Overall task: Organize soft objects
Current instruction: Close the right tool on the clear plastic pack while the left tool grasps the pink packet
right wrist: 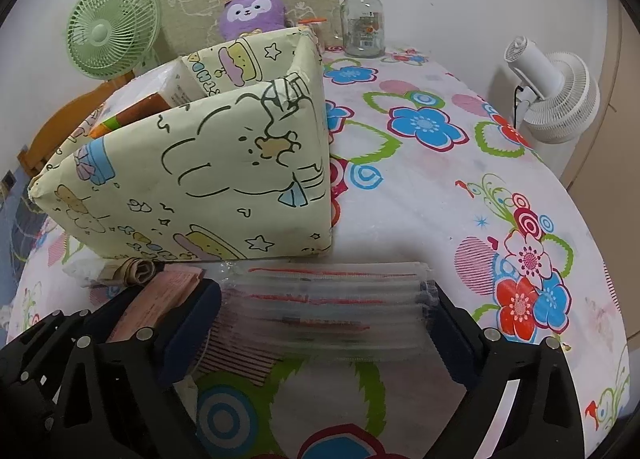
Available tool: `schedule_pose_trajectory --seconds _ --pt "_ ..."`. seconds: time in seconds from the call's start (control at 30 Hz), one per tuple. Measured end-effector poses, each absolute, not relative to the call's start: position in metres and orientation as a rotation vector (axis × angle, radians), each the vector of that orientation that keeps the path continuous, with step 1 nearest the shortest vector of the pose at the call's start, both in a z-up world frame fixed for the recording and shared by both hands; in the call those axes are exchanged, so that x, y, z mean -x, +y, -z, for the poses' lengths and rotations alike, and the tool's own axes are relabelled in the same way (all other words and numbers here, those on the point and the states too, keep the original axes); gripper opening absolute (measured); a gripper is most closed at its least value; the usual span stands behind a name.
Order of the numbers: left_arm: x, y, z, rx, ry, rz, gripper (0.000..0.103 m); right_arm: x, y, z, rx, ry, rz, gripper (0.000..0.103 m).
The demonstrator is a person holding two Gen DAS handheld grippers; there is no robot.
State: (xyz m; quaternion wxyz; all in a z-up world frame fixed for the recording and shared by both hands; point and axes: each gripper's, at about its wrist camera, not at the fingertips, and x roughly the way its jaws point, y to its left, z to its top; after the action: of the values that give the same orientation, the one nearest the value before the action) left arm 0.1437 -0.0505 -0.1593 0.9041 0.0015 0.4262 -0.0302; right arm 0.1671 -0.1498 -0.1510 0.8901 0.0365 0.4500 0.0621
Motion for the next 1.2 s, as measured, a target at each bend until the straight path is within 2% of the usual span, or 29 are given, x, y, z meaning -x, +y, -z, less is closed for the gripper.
schedule_pose_trajectory --seconds 0.03,1.2 --pt "-0.144 -0.051 0.159 -0.003 0.881 0.064 0.04 -0.166 -0.15 0.15 -0.074 0.932 -0.131 0.096" --pt "-0.116 -0.054 0.128 -0.013 0.804 0.062 0.04 -0.134 -0.138 0.109 -0.031 0.833 -0.152 0.096"
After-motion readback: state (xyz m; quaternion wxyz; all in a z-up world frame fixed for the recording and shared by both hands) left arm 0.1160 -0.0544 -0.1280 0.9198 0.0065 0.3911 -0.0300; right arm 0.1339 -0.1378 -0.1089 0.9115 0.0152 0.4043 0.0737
